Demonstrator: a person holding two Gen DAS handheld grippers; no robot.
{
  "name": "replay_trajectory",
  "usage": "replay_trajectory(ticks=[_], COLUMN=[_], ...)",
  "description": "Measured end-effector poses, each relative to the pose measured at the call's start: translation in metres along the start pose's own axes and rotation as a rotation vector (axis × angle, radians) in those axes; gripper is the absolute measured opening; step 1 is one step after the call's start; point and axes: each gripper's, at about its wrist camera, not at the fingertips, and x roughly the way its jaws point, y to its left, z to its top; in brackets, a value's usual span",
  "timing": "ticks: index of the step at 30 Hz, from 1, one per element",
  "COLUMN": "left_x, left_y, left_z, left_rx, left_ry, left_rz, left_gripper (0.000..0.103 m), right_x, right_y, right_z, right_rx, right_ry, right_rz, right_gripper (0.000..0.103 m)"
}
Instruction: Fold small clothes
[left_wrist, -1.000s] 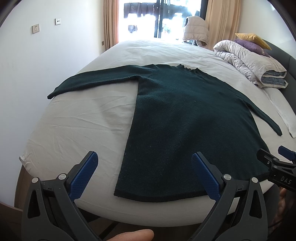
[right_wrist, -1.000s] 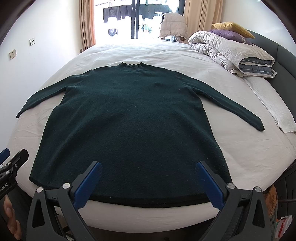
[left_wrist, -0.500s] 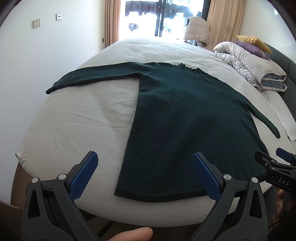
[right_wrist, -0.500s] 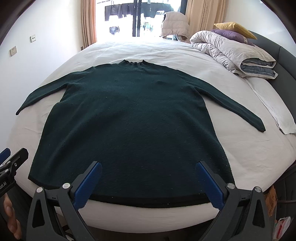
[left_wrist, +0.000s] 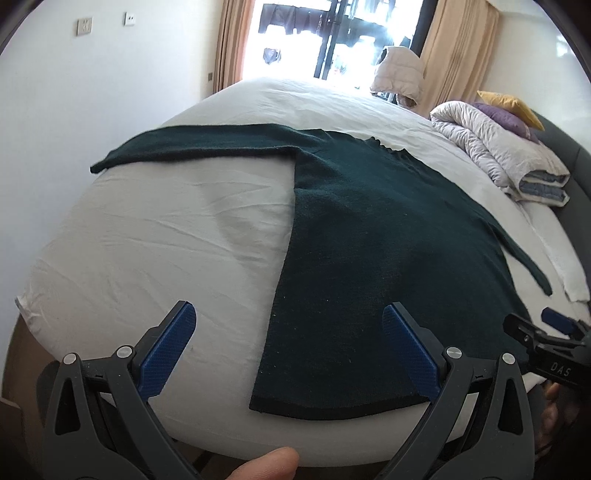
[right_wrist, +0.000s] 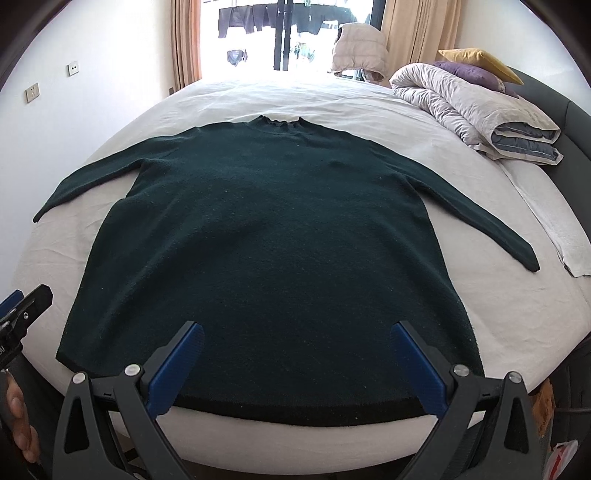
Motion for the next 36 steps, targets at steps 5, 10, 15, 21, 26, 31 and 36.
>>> replay_trajectory(ticks=[5,10,15,21,26,31,36], left_x=[0.009,0.034,0.084,0.138,0.160,0.191,0.225], left_y=[0.051,0.115,0.207,0.275,0.289,0.301,0.313], left_z=[0.029,0.076,0.113,0.142,0.172,0.188,0.183], left_rx=[-0.149,-0.325,-0.682,-0.931,-0.988,-1.042,-1.085], left_ry=[-0.070,-0.095,-0.126,-0.138,-0.166,-0.177,-0.149], left_rz=[-0.134,-0.235,-0.373,-0.402,-0.405,-0.418,-0.423], left_gripper=[0.103,0.103,0.103,0.103,0.102,0.071,0.017], right_x=[0.005,0.009,0.015,0.032,0.052,0.057,0.062], right_y=[0.001,0.007,0.013,0.011,0.008,0.000,-0.016], right_z=[0.004,0.009,0.013,0.016,0.016,0.014,0.014], right_rx=[0.035,0.047,0.042,0.053,0.092,0.114,0.167], right_ry=[-0.027,-0.057,-0.077,-0.056,-0.005,-0.006,-0.008], right_rz=[0.105,0.196,0.267,0.318,0.371,0.383,0.389], right_gripper=[0.103,0.103,0.100,0.088,0.081,0.081,0.081])
